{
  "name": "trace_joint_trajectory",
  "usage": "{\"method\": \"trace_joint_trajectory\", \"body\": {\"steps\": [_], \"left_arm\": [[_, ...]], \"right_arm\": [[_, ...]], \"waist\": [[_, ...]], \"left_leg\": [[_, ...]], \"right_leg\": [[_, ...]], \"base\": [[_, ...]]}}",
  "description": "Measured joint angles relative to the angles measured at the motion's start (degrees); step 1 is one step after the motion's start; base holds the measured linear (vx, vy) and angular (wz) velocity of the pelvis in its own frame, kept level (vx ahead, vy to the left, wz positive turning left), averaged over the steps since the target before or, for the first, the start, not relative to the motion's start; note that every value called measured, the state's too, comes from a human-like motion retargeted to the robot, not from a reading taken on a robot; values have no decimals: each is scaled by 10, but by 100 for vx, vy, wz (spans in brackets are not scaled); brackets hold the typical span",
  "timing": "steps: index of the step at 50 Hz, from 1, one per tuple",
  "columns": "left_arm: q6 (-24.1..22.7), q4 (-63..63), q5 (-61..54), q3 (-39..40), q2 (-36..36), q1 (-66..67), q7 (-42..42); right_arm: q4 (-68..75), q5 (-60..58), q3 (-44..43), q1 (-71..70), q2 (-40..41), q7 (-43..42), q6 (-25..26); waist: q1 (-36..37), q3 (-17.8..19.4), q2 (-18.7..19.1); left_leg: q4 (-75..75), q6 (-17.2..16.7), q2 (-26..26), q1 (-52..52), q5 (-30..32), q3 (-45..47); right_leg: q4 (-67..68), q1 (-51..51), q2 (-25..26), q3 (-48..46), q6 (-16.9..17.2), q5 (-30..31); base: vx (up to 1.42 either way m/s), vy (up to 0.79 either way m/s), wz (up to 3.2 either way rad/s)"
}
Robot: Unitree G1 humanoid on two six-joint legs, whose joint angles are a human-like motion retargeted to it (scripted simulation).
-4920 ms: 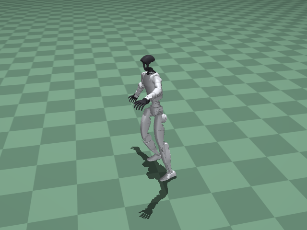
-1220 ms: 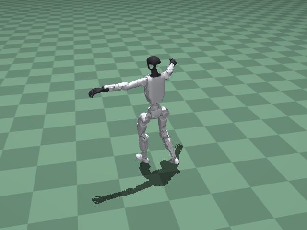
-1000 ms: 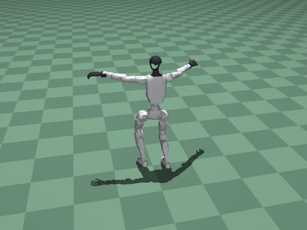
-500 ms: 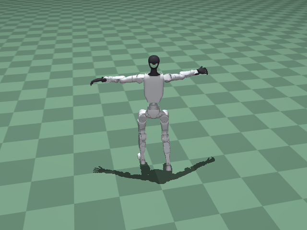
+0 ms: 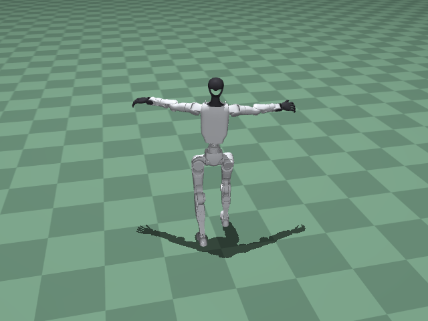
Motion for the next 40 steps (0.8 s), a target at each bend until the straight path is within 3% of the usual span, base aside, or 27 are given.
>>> {"method": "trace_joint_trajectory", "body": {"steps": [3, 5, 7, 11, 14, 15, 18, 20, 21, 23, 26, 28, 30, 32, 33, 35, 37, 40], "left_arm": [[21, -1, 44, -39, 41, -65, 4], [42, -4, 75, -59, 45, -96, 8], [49, -6, 84, -63, 23, -98, 16], [24, 8, 83, -26, -53, -28, 3], [15, 15, 59, -5, -93, 2, -2], [16, 14, 45, -5, -99, 0, 2], [22, 11, 31, -48, -83, -87, 3], [26, 18, 57, -88, -63, -161, -8], [30, 21, 65, -101, -56, -178, -7], [37, 26, 60, -118, -48, -194, 2], [32, 32, 19, -117, -62, -173, 18], [21, 33, 3, -110, -75, -156, 16], [12, 28, -2, -110, -79, -151, 10], [2, 21, -12, -118, -74, -161, 5], [-2, 18, -17, -125, -69, -170, 2], [-11, 16, -8, -142, -55, -204, -13], [-10, 16, 37, -164, -39, -256, -31], [13, 3, 101, -172, -20, -298, -44]], "right_arm": [[-8, 8, 32, -67, -34, -14, -3], [-2, 23, 50, -84, -35, -32, -1], [8, 37, 55, -62, -15, -49, -2], [14, 22, 8, 17, 27, -31, -11], [9, 15, -23, 33, 17, -17, -11], [7, 18, -27, 31, 7, -19, -9], [-1, 44, -9, -5, -36, -24, 2], [-6, 59, 17, -37, -55, -32, -4], [-9, 58, 26, -47, -55, -44, -10], [-12, 50, 37, -59, -44, -70, -16], [0, 22, 27, -35, -6, -84, -6], [10, 6, 12, -8, 20, -73, 5], [15, 2, 0, 8, 36, -63, 7], [9, 8, 1, 5, 31, -64, -4], [4, 11, 9, -5, 22, -63, -12], [-1, 6, 38, -48, -6, -46, -24], [6, -14, 73, -112, -40, -15, -21], [14, -21, 106, -153, -68, 5, -9]], "waist": [[-6, 51, 22], [2, 68, 15], [42, 65, 10], [116, 25, 30], [113, 5, 33], [109, 3, 24], [99, 34, -23], [101, 58, -34], [98, 62, -35], [78, 59, -39], [15, 39, -57], [-13, 26, -69], [-21, 17, -67], [-14, 19, -48], [-9, 24, -33], [0, 45, 5], [1, 76, 17], [20, 103, -4]], "left_leg": [[-16, 31, 30, -50, -103, 5], [14, 52, 28, -113, -88, 4], [-36, 34, 38, -138, -8, 16], [-209, -5, 84, -148, 193, 38], [-213, -16, 101, -185, 219, 73], [-192, -11, 98, -198, 211, 84], [34, 13, 87, -269, 115, 82], [211, 26, 120, -307, 32, 85], [262, 34, 136, -308, 4, 91], [316, 46, 145, -295, -32, 96], [254, 35, 83, -217, -32, 81], [165, 15, 31, -138, -1, 56], [85, -8, -4, -66, 63, 14], [24, -24, -14, -2, 105, -23], [-2, -27, -6, 25, 90, -29], [-60, -26, 29, 62, -15, -10], [-71, 0, 41, 45, -141, 10], [68, 63, 31, -79, -209, 20]], "right_leg": [[275, -61, -16, -37, -15, -129], [397, -66, -33, -34, -25, -183], [432, -38, -20, -11, -31, -194], [350, 74, 34, 24, -23, -124], [236, 165, 38, 35, -14, -24], [189, 192, 30, 42, -11, -14], [45, 245, -8, 48, -7, -185], [30, 214, -10, 43, -27, -261], [54, 172, -5, 44, -35, -258], [74, 92, -1, 45, -28, -212], [-36, 48, -21, 37, 12, -49], [-114, 38, -34, 36, 27, 50], [-138, 17, -31, 30, 24, 84], [-105, -2, -17, 19, 5, 62], [-67, -13, -7, 11, -6, 40], [77, -55, 9, -16, -18, -36], [279, -103, -21, -39, -22, -135], [454, -108, -74, -29, -40, -238]], "base": [[-148, 0, 34], [-137, -7, 17], [-130, -12, -79], [-128, -24, -80], [-139, -31, 66], [-149, -31, 100], [-152, -25, 66], [-149, -13, -24], [-145, -10, -41], [-142, -10, 4], [-135, -7, 85], [-135, 3, 45], [-142, 7, -28], [-151, 7, -69], [-155, 8, -74], [-155, 9, -56], [-147, 3, 1], [-130, -10, -22]]}}
